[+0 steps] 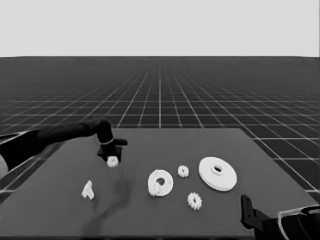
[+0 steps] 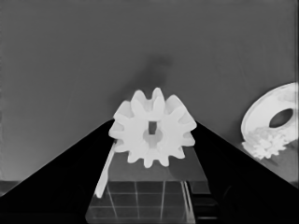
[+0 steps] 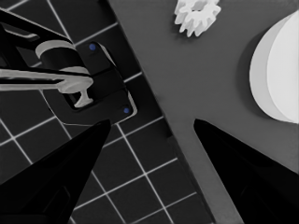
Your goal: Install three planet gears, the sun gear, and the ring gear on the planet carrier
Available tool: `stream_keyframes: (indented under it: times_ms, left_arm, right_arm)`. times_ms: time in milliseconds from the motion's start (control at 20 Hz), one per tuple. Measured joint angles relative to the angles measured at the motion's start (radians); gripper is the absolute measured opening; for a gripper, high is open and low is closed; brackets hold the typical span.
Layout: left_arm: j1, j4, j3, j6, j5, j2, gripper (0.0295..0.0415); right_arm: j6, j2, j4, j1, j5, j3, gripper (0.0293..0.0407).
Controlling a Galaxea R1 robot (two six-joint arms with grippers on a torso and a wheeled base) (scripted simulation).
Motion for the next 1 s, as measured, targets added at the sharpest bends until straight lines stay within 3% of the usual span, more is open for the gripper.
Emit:
stream_keyframes:
  times_ms: [100,250,500,650,1000]
  left_arm:
    - [-0.001,0.021,-0.061,-0.254,0.037,0.288,0.0312]
    - [-0.001,0.018,-0.238,-0.257,0.037,0.499,0.0312]
    - [-0.001,0.017,-0.304,-0.242,0.035,0.548,0.0312]
    - [0.116,0.119,-0.396,-0.192,-0.02,0.579,0.0312]
    - [0.142,0.141,-0.432,-0.173,-0.038,0.591,0.0312]
  right_arm:
    - [0.0,0.0,0.0,0.0,0.0,0.0,0.0385]
    - [0.0,0.0,0.0,0.0,0.0,0.0,0.0385]
    - [0.0,0.0,0.0,0.0,0.0,0.0,0.0385]
    - [0.0,0.0,0.0,0.0,0.0,0.0,0.0385]
    - [0.0,0.0,0.0,0.0,0.0,0.0,0.0385]
